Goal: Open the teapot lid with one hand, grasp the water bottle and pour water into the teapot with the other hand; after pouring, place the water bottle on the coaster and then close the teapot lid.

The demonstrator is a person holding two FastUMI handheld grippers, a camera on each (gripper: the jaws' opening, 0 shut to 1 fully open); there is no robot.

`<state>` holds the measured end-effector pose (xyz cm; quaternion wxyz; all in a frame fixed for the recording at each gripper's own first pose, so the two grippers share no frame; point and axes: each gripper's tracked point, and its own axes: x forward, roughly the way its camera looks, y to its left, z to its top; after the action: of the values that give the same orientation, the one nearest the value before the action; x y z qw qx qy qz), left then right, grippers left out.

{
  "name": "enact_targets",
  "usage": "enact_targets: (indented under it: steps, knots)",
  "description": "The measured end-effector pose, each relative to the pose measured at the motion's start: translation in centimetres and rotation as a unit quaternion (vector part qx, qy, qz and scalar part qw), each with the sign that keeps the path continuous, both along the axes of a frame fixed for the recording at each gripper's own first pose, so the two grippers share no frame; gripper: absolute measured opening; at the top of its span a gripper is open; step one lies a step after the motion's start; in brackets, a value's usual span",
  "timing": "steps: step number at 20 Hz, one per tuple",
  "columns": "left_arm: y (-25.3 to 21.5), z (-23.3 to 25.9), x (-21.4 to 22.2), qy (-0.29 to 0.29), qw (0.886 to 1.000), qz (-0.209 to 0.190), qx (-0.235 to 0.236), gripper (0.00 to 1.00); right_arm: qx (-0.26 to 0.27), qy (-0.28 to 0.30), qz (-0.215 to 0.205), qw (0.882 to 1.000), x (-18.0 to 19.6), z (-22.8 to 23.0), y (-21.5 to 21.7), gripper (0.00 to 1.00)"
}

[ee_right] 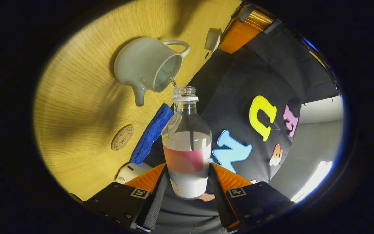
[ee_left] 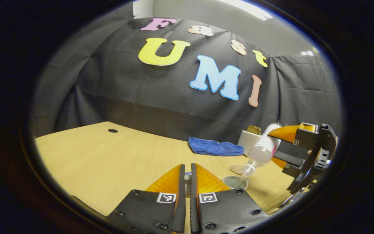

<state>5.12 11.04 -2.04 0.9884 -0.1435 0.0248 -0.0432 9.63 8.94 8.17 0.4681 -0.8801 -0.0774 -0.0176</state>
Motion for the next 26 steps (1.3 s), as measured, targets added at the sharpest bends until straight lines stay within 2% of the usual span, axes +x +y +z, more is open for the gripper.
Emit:
enact_targets:
  steps: [2,3,13,14,15,20,23,26]
  knots:
    - [0.0,0.0,-0.1,-0.001,1.0,0.0,0.0,0.12,-0.008,-0.003,0.003,1.0,-0.1,-0.1,0.1,0.69]
    - [0.1,0.0,-0.2,-0.001,1.0,0.001,0.0,0.12,-0.009,-0.001,0.003,1.0,0.0,0.0,0.0,0.72]
    - [0.1,0.0,0.0,-0.001,1.0,0.002,-0.005,0.12,-0.007,-0.002,0.005,1.0,0.2,0.1,-0.1,0.72]
    - [0.2,0.0,0.0,-0.001,1.0,0.003,-0.007,0.12,-0.001,0.002,0.005,1.0,0.3,0.1,0.0,0.69]
    - [0.3,0.0,0.0,-0.001,1.0,0.004,-0.009,0.12,0.008,0.008,0.003,1.0,0.3,-0.1,-0.2,0.72]
    - [0.5,0.0,0.2,0.0,1.0,0.01,-0.012,0.12,0.092,0.06,-0.012,0.994,0.6,-2.0,-1.1,0.72]
    - [0.5,0.0,0.2,0.0,1.0,0.01,-0.011,0.12,0.171,0.119,-0.024,0.978,0.4,-4.8,-1.7,0.72]
    - [0.2,0.1,0.2,-0.001,1.0,0.009,-0.008,0.12,0.236,0.155,-0.031,0.959,0.5,-6.3,-1.6,0.72]
